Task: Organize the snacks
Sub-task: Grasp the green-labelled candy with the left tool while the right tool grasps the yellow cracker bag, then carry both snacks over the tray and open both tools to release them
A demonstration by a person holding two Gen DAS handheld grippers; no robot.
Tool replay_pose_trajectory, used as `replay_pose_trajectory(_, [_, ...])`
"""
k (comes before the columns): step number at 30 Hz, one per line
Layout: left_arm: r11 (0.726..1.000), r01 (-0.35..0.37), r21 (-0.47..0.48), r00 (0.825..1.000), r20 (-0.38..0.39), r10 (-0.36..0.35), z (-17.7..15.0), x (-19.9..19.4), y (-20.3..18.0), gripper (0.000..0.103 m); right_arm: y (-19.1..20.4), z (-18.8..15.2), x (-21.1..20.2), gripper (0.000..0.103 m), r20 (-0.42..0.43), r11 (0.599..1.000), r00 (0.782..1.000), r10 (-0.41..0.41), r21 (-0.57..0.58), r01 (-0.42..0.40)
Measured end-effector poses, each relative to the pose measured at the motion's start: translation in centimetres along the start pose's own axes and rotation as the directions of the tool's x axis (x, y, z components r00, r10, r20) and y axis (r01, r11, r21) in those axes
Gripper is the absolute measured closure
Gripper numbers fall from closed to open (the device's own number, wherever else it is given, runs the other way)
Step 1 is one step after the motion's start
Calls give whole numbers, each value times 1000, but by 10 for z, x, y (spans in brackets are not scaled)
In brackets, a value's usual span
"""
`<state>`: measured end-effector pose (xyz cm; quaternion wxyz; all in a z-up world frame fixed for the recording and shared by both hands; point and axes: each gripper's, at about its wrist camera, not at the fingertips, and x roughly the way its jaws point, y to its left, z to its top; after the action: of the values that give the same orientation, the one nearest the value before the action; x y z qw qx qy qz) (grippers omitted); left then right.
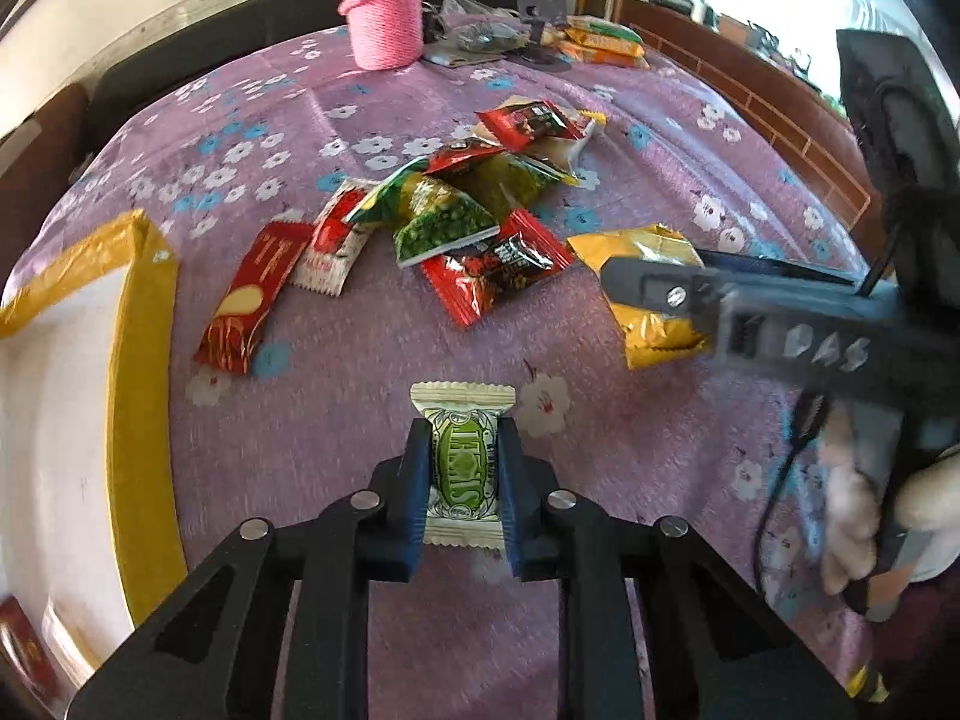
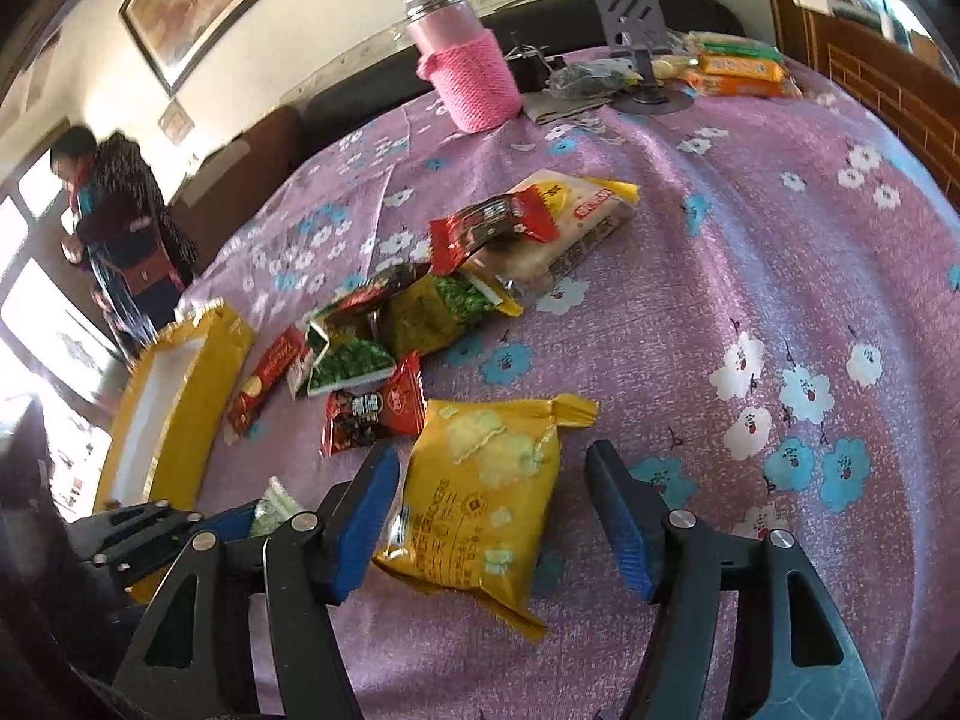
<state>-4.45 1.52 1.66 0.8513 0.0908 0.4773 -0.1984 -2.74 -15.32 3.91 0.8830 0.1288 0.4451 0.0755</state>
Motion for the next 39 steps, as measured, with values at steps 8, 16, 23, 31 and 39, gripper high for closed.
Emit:
replay_pose_trajectory(8, [988, 55, -142, 990, 138, -35, -14, -53, 23, 86, 26, -12, -2, 58, 46, 988, 995, -89, -120, 94])
replay_pose_trajectory(16, [970, 83, -228, 965, 263, -21, -36, -108, 56, 86, 33, -14, -34, 58, 157, 996, 988, -4, -87, 18])
replay_pose_trajectory(23, [930, 21, -367, 963, 257, 80, -73, -126, 125, 86, 80, -16, -62, 58, 144, 985, 983, 110, -150, -88])
replay_pose_trajectory(31, [865, -46, -499, 966, 200, 167, -105, -124, 181, 86, 156, -10, -48, 58, 10, 937, 959, 284, -216, -276])
replay_pose_trajectory(39, [825, -133, -549, 966, 116, 232, -107, -115, 224, 86, 241, -29, -5, 59, -149, 887, 938, 313, -305, -345])
